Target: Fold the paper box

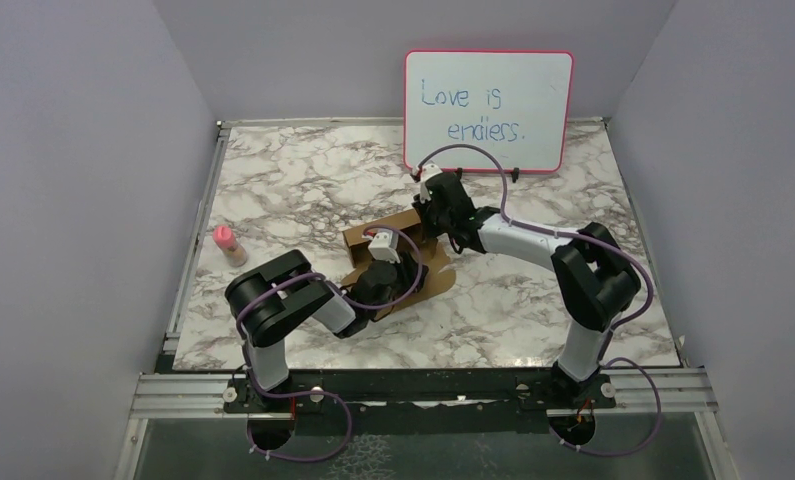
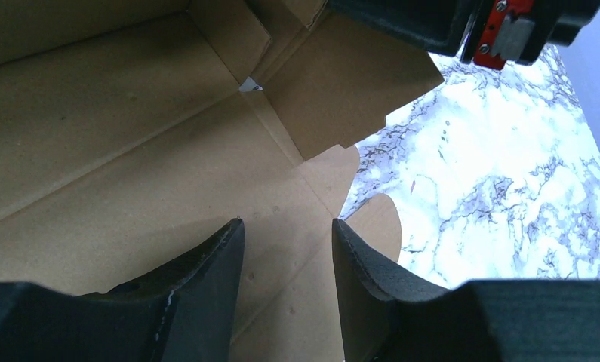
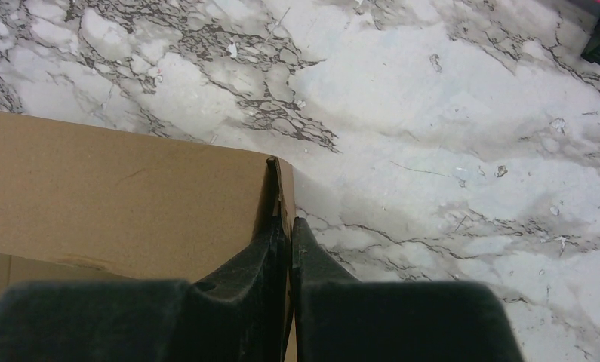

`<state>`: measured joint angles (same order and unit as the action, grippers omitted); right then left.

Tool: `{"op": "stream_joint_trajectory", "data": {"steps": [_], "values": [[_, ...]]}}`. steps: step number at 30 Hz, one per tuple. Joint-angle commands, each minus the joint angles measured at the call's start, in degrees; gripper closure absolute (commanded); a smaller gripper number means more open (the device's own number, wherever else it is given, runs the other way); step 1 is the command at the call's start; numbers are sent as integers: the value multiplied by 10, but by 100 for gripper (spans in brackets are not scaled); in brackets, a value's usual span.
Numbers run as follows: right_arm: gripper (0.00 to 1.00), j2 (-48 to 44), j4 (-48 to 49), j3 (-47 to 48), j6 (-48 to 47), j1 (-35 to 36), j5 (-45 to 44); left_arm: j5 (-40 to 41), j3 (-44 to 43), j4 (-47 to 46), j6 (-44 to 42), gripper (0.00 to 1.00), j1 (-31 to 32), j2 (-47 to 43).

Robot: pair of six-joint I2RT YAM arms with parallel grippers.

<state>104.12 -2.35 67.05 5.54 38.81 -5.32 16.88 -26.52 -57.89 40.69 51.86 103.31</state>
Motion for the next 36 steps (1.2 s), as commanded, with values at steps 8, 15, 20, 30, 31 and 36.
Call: {"op": "stream_joint_trajectory", "data": {"steps": [8, 15, 20, 30, 31, 36], "values": [[88, -13, 18, -44, 4, 4, -9, -51, 41, 18, -14, 46, 7, -64], [88, -28, 18, -52, -4, 3, -9, -103, 57, 99, -33, 42, 7, -220], [87, -25, 39, -53, -10, 3, -7, -81, 9, 260, -83, 38, 7, -340], [87, -20, 57, -62, -16, 3, 18, -118, -98, 450, -136, 32, -148, -394], [87, -20, 57, -62, -17, 3, 22, -140, -110, 460, -135, 31, -167, -384], [87, -29, 64, -69, -17, 3, 35, -203, -198, 533, -160, 24, -220, -318]]}}
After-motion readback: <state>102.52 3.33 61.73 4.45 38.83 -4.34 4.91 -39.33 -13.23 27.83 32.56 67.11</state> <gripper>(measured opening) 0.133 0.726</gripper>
